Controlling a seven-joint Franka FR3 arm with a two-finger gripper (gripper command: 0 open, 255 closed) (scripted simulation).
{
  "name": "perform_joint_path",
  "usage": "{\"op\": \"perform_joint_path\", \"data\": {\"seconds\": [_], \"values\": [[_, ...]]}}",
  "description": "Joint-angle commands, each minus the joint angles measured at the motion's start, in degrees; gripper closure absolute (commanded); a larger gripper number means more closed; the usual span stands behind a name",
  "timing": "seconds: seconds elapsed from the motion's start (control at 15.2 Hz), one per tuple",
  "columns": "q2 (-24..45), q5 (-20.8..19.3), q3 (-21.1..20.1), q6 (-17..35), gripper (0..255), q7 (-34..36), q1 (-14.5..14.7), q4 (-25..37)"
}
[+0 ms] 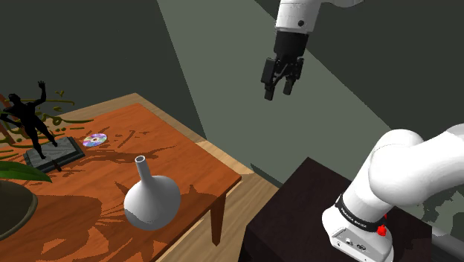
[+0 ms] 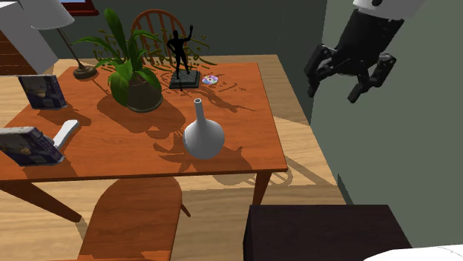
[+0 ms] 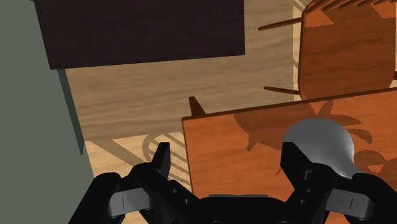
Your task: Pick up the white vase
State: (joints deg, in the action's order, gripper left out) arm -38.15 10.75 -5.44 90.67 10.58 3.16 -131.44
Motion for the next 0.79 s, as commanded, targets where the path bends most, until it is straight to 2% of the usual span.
{"op": "perform_joint_path", "data": {"seconds": [0.0, 0.4, 0.73], "values": [[2.0, 0.9, -2.3, 2.8, 0, 1.8, 0.7, -0.2], [11.3, 1.6, -8.7, 10.2, 0, 7.1, 2.1, 3.2], [20.4, 0.0, -13.8, 15.5, 0, 12.1, 3.0, 8.0]]}}
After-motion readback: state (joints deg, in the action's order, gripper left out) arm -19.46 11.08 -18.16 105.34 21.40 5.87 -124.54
